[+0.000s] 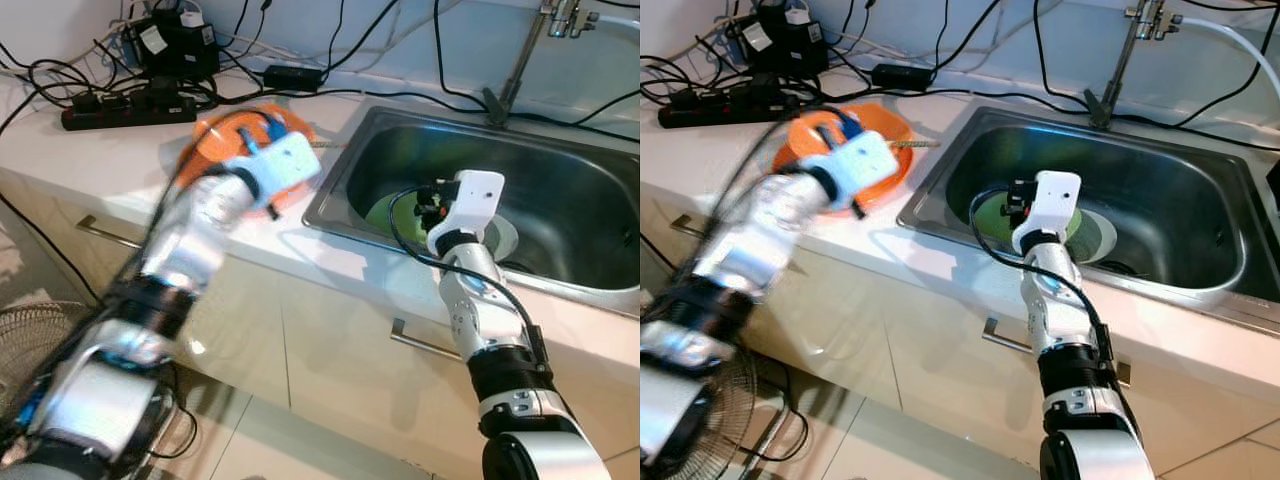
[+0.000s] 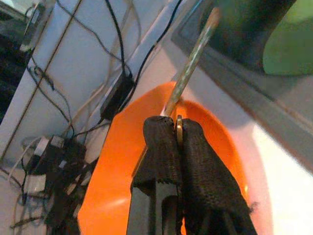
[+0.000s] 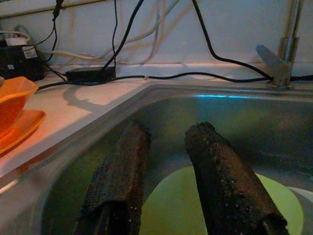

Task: Kitchen organization

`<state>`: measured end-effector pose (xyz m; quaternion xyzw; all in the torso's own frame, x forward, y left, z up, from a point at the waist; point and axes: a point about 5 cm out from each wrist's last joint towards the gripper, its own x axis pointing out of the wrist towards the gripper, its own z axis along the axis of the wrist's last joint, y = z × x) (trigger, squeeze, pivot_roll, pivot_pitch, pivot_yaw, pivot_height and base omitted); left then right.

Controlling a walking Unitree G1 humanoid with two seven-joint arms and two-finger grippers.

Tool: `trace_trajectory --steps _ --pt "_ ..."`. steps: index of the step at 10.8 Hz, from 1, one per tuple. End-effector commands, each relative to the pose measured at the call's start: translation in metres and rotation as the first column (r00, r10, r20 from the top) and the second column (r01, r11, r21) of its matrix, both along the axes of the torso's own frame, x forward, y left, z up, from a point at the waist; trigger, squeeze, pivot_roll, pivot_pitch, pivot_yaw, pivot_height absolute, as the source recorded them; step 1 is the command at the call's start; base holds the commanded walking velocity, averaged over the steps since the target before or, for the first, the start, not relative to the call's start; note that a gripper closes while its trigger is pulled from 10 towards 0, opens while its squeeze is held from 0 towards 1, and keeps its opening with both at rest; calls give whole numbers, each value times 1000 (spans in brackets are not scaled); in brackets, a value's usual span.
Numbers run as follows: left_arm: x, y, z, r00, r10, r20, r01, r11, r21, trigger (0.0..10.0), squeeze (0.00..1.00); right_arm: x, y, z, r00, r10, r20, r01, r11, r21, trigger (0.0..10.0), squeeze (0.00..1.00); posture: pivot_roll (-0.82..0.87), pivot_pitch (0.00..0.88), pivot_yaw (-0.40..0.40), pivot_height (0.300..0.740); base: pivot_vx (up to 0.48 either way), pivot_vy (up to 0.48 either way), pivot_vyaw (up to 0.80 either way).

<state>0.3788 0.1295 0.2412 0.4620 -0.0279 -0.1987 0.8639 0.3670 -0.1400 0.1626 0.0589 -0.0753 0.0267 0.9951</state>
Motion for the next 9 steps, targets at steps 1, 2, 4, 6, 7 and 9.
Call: trace_trajectory --steps 1,2,4,6,7,9 --pt "-2 7 12 999 32 37 -32 999 20 10000 0 3 2 3 1000 10 -3 -10 1000 -4 10000 0 213 25 -28 740 0 0 0" --pt "-4 13 33 989 78 127 -82 996 31 10000 0 4 3 3 1000 16 -4 -16 1000 -4 10000 0 218 23 -31 740 0 0 0" --pt "-12 8 52 974 85 210 -91 996 22 10000 0 5 5 3 1000 23 -7 -23 1000 -3 10000 0 222 21 -35 740 0 0 0" --pt "-17 -4 59 963 53 266 -55 998 -1 10000 0 5 5 3 1000 23 -7 -23 1000 -2 10000 0 221 20 -35 740 0 0 0" --pt "-21 -17 66 931 3 365 30 996 -83 10000 0 5 5 3 1000 21 1 -21 1000 4 10000 0 221 19 -34 740 0 0 0" --pt "-35 -48 65 911 -122 395 288 874 -393 10000 0 5 1 3 1000 10 5 -10 1000 -12 10000 0 210 13 -29 740 0 0 0"
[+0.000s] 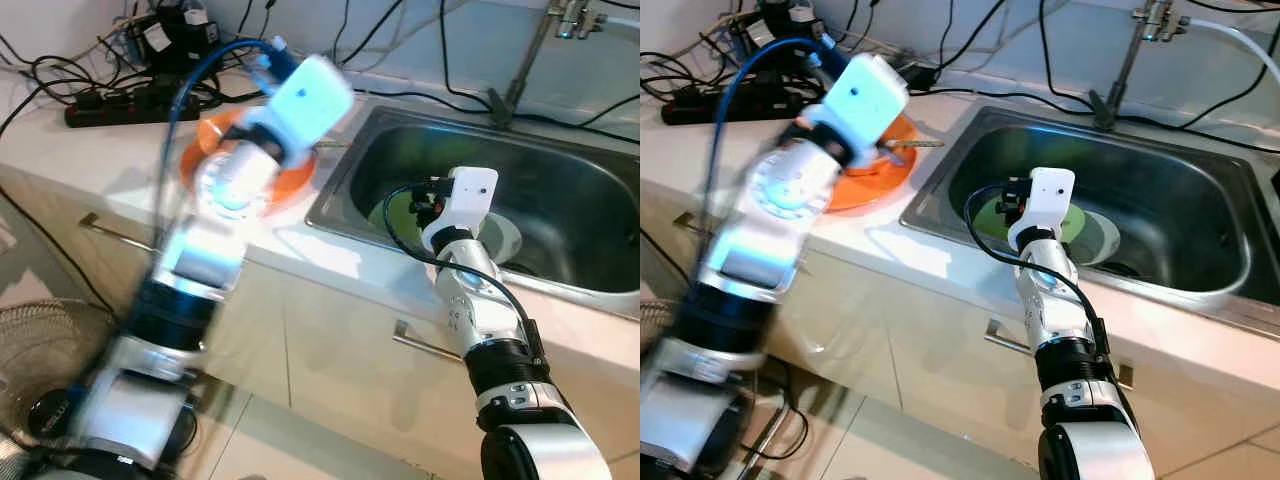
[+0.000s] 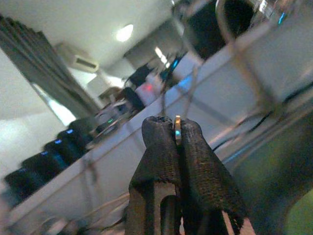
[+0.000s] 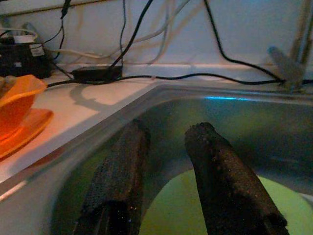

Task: Kitchen organization

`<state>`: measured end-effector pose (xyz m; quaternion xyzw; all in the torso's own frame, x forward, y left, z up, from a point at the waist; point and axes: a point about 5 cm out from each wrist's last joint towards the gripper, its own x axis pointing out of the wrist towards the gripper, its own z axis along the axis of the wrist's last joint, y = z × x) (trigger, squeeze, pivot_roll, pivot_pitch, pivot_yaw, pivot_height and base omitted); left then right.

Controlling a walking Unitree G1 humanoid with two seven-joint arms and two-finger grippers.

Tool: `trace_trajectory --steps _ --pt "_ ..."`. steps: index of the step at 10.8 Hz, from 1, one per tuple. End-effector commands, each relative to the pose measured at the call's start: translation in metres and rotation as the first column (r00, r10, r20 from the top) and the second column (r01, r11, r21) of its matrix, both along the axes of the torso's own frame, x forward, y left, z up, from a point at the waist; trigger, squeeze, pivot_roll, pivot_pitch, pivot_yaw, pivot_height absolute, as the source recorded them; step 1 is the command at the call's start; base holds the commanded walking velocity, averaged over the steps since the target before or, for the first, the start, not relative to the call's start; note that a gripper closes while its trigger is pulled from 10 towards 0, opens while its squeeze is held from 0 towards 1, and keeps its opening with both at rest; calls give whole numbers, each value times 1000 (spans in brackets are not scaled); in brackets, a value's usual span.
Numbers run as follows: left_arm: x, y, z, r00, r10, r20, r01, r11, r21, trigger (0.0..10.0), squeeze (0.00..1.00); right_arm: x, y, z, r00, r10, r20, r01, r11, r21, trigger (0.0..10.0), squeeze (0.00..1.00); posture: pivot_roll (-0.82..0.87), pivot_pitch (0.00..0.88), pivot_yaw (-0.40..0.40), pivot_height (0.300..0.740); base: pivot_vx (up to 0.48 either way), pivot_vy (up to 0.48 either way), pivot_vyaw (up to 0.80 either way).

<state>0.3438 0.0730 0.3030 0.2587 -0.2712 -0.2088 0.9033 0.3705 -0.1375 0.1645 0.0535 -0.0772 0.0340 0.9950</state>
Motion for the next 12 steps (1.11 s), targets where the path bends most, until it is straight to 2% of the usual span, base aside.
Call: trace_trajectory --steps 1,2,3,4,8,9,10,12 --pt "-2 1 -4 998 -44 -37 41 996 -80 10000 0 0 -2 1 1000 -1 10 1 1000 -17 10000 1000 203 10 -24 740 0 0 0" --pt "0 -3 -12 985 -124 -123 96 974 -207 10000 0 0 -3 5 999 8 40 -6 999 -47 10000 1000 201 9 -19 740 0 0 0" --pt "1 -3 -16 968 -189 -164 128 937 -325 10000 0 -1 -5 7 998 12 59 -7 997 -79 10000 1000 193 8 -13 740 0 0 0" --pt "0 -4 -18 955 -237 -177 156 912 -379 10000 0 -2 -6 10 996 35 84 -26 993 -115 10000 1000 191 5 -10 740 0 0 0" --pt "-4 -13 -24 918 -336 -212 234 889 -394 10000 0 -7 0 17 980 137 142 -109 976 -189 10000 1000 184 4 -1 740 0 0 0" --pt "-11 -27 -40 861 -417 -290 316 886 -339 10000 0 -9 5 17 977 152 150 -117 968 -220 10000 0 184 15 3 740 0 0 0" --pt "-12 -29 -44 846 -430 -316 328 886 -327 10000 0 -9 7 16 977 154 150 -120 969 -214 10000 0 184 18 4 740 0 0 0" --pt "-15 -31 -50 839 -437 -326 333 884 -328 10000 0 -10 9 19 973 157 166 -122 971 -207 10000 0 186 28 5 740 0 0 0"
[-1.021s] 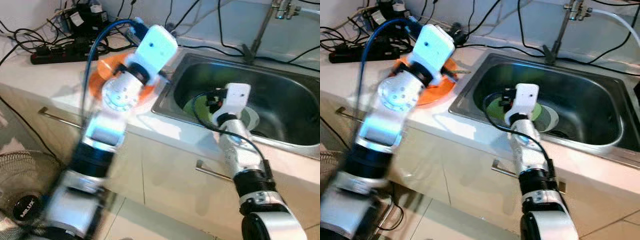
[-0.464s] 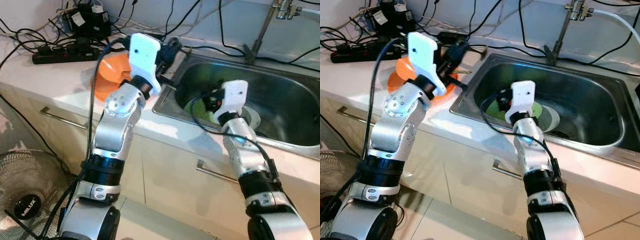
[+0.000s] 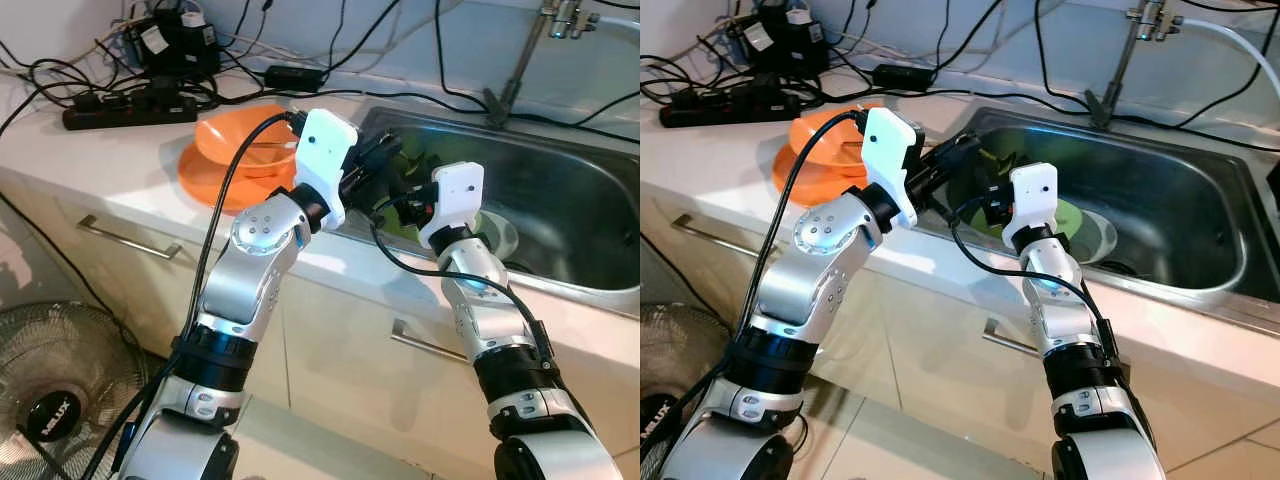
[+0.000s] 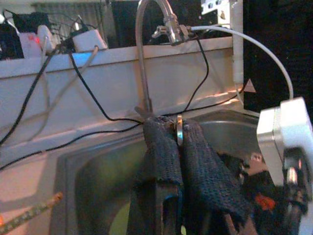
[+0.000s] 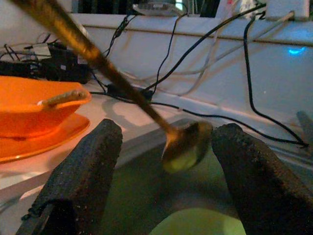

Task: Kitchen organization

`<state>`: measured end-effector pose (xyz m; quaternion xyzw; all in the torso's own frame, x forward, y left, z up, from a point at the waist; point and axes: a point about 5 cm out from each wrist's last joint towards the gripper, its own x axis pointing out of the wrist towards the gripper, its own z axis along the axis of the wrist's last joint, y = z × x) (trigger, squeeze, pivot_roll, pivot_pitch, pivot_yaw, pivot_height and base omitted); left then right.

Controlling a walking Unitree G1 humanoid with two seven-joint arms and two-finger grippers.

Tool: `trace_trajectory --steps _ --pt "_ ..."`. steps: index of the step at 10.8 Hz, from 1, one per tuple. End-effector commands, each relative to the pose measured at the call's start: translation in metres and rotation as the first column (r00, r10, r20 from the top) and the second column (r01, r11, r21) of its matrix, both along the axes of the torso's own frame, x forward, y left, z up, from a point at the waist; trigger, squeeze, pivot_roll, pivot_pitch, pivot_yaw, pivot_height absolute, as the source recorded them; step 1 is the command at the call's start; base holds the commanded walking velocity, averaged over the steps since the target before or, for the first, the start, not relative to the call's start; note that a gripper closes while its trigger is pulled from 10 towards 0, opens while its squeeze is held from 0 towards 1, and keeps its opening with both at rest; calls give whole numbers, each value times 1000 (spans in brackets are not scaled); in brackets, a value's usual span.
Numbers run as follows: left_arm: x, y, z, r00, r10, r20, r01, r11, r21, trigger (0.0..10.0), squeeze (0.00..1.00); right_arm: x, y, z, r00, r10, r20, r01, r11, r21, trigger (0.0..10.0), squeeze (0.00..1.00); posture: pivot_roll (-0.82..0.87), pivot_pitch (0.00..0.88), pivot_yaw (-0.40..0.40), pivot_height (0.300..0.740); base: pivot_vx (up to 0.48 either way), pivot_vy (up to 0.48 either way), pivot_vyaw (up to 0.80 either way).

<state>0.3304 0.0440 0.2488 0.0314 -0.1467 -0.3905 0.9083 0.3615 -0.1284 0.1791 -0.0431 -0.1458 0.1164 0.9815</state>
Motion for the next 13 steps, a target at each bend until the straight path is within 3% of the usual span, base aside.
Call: trace_trajectory --steps 1,5,9,13 --pt "-3 -1 1 1000 -22 -10 22 1000 8 10000 0 -2 1 5 999 5 34 -5 1000 6 10000 0 187 32 6 740 0 0 0" --pt "-5 -2 -9 994 -58 -93 60 998 26 10000 0 -2 4 9 999 14 47 -15 1000 13 10000 0 188 39 10 740 0 0 0" --pt "-6 3 -10 988 -88 -125 93 995 33 10000 0 -7 22 4 995 83 53 -82 997 -12 10000 0 189 39 46 740 0 0 0" --pt "-2 8 -12 990 -40 -135 48 997 57 10000 0 -8 21 8 994 73 76 -71 997 -22 10000 0 191 37 56 740 0 0 0"
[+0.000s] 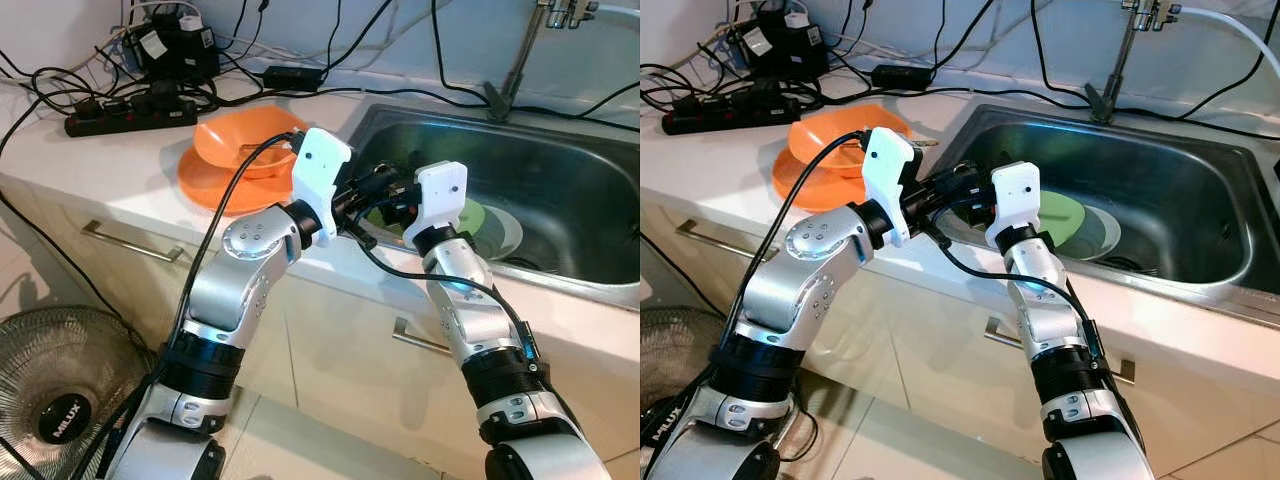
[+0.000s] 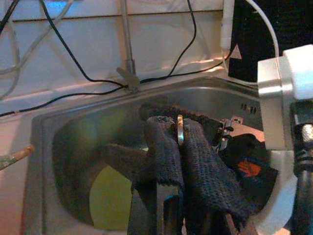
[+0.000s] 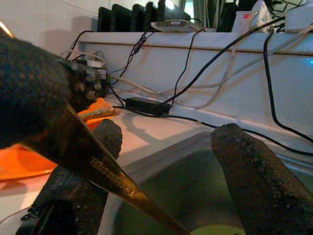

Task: Kitchen organization

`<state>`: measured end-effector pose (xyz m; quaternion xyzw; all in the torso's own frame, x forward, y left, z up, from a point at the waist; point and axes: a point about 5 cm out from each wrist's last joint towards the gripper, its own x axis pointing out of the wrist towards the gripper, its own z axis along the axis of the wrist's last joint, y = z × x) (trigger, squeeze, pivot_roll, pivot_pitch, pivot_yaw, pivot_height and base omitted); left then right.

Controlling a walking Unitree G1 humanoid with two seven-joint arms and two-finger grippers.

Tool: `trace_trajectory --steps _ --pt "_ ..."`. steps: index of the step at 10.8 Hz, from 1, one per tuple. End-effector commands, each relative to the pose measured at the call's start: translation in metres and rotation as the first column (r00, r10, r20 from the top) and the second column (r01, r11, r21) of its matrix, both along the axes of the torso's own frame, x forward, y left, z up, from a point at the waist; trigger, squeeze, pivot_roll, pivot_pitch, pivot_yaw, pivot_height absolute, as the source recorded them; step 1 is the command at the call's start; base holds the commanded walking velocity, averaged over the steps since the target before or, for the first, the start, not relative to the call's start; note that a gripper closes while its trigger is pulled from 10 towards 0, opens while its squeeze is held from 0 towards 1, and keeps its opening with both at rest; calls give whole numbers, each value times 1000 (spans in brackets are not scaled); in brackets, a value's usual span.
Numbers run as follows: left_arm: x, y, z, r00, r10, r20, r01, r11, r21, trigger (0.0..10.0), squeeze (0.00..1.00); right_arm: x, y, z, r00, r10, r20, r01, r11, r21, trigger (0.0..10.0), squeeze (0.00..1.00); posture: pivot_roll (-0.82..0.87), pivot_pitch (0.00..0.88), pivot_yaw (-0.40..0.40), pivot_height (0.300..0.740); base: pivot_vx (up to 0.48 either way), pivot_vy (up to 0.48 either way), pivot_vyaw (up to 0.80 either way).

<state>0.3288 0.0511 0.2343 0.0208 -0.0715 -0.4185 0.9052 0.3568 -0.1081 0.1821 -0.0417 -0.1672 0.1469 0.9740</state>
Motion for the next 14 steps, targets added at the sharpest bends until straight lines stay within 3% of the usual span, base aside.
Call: trace_trajectory --steps 1,2,3,4,14 --pt "3 4 5 999 33 22 -33 999 7 10000 0 -3 0 3 999 3 33 -2 1000 -22 10000 0 193 37 56 740 0 0 0" --pt "6 7 6 998 58 25 -58 998 0 10000 0 -3 -1 2 1000 4 30 -3 1000 -25 10000 0 193 37 56 740 0 0 0" --pt "7 8 7 997 72 25 -72 997 -9 10000 0 -3 -1 1 1000 2 26 -1 1000 -32 7059 0 192 37 55 740 0 0 0" --pt "7 8 8 997 73 26 -72 997 -13 10000 0 -3 -2 0 1000 0 22 0 999 -33 0 0 194 36 54 740 0 0 0" --pt "-3 -4 -2 997 -56 -46 57 998 0 10000 0 -3 3 -4 1000 8 6 -8 999 -33 0 0 198 35 58 740 0 0 0"
